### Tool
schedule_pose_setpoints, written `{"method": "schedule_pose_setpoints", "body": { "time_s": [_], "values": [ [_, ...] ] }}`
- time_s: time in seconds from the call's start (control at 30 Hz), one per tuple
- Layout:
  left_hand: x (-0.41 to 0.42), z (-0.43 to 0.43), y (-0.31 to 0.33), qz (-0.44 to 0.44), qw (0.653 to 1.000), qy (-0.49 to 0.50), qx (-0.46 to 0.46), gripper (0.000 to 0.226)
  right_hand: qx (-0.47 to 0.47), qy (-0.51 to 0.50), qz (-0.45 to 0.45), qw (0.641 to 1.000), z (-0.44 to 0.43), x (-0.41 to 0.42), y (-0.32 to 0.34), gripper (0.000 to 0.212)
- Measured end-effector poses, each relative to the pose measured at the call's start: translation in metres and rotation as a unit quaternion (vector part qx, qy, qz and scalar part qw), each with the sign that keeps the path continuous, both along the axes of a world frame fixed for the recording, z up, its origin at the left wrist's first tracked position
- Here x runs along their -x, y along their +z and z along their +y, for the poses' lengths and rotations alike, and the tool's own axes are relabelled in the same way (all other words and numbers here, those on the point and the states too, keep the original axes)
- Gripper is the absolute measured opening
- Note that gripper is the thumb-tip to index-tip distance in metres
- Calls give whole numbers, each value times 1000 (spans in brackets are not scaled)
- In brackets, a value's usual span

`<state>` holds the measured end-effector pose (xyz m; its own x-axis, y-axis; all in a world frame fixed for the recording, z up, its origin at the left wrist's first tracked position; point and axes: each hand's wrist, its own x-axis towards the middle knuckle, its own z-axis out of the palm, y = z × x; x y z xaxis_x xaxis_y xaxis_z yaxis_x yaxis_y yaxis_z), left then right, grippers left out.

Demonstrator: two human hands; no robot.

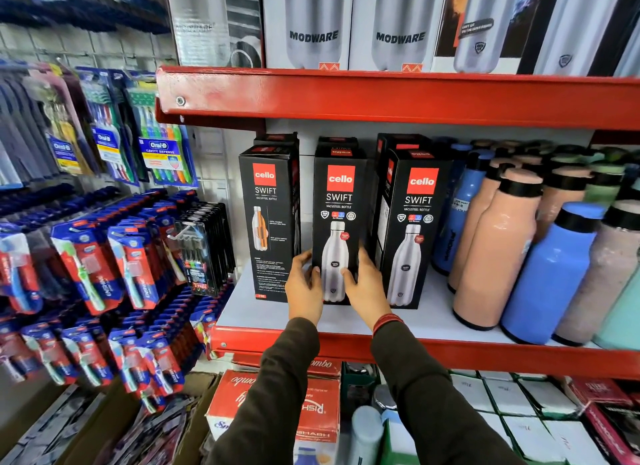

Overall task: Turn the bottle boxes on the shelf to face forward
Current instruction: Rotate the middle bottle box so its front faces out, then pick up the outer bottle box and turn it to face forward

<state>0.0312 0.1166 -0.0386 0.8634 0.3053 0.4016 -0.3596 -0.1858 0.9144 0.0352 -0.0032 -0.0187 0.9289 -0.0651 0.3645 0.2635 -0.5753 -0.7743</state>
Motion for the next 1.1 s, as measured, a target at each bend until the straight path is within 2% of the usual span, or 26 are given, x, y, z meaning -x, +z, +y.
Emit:
{"method": "schedule_pose_setpoints", "body": {
  "time_s": [0.2,0.3,0.43,0.53,0.67,0.8,0.93,1.1],
  "values": [
    [1,-2,0,18,1000,5,10,38,-14,-29,-16,999,5,1,-4,60],
    [6,-3,0,12,1000,2,9,42,-61,-31,-43,997,9,9,-6,62],
    [16,0,2,-35,999,19,23,43,-127,-64,-109,984,18,24,-9,58],
    [24,9,7,-91,994,51,24,39,-140,-80,-168,973,29,36,-9,50],
    [27,34,15,-156,978,137,-11,35,-137,-2,-199,970,54,40,-2,43],
    [18,62,21,-118,979,163,-38,47,-95,88,-131,983,84,32,1,50],
    [6,89,20,-32,992,96,-71,51,-45,102,-56,992,105,23,-1,65],
    [-4,107,17,15,999,13,-45,41,-46,95,13,994,112,14,-1,65]
  ]
}}
